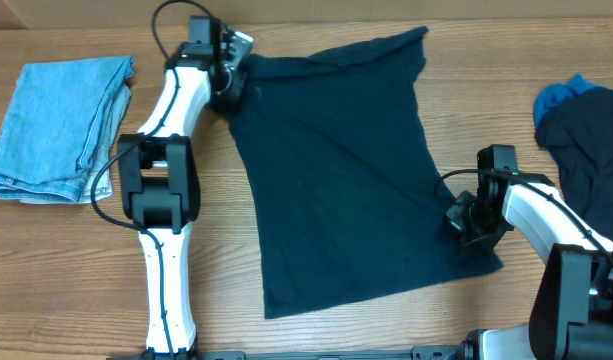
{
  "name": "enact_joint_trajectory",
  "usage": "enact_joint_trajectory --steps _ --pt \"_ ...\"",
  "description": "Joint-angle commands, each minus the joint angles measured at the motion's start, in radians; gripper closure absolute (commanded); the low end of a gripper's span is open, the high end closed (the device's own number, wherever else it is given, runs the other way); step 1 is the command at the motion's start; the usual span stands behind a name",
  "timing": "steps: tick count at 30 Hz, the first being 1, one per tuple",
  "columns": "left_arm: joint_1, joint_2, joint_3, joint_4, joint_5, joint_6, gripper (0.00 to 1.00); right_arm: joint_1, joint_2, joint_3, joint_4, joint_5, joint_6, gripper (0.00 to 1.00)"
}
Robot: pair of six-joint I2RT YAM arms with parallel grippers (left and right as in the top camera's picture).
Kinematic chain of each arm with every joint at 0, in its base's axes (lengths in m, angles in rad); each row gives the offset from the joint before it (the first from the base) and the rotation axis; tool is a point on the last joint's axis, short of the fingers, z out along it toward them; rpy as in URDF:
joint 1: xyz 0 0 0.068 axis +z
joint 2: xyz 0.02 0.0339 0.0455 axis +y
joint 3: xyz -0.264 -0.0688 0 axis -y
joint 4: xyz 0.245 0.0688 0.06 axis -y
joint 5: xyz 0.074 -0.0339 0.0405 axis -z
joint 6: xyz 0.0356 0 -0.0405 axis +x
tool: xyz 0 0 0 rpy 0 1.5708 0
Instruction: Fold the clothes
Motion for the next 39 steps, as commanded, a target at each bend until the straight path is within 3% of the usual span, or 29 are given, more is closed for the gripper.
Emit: enact_joint_trajectory --steps 1,11,15,19,22,30,34,39 --pt "0.07 0.055 -0.04 -0.135 -0.049 -0.064 0.96 -0.009 0.02 -0.001 0.077 0.055 -0.063 0.96" --pt "0.076 0.053 -0.04 -0.468 -0.05 -0.335 0.96 -0.009 0.286 0.388 0.169 0.005 -0.171 0.96" --pt "0.076 0.053 -0.039 -0.471 -0.076 -0.311 0.96 -0.009 0.283 0.459 0.01 -0.048 -0.17 0.96" --pt "0.075 0.053 -0.039 -0.396 -0.076 -0.311 0.96 -0.009 0.175 0.531 -0.34 -0.048 -0.113 0.96" --pt "0.076 0.053 -0.039 -0.341 -0.077 -0.305 0.96 -0.009 0.175 0.489 -0.414 -0.093 -0.11 0.96" --pt "0.076 0.053 -0.039 -0.301 -0.077 -0.221 0.96 -0.009 0.176 0.149 -0.105 -0.087 -0.084 0.96" --pt "0.077 0.053 -0.039 -0.306 -0.077 -0.218 0.96 -0.017 0.177 0.119 0.021 0.066 -0.084 0.96" --pt "0.091 0.044 -0.039 -0.359 -0.095 -0.247 0.96 -0.099 0.183 0.121 0.187 0.066 -0.126 0.96"
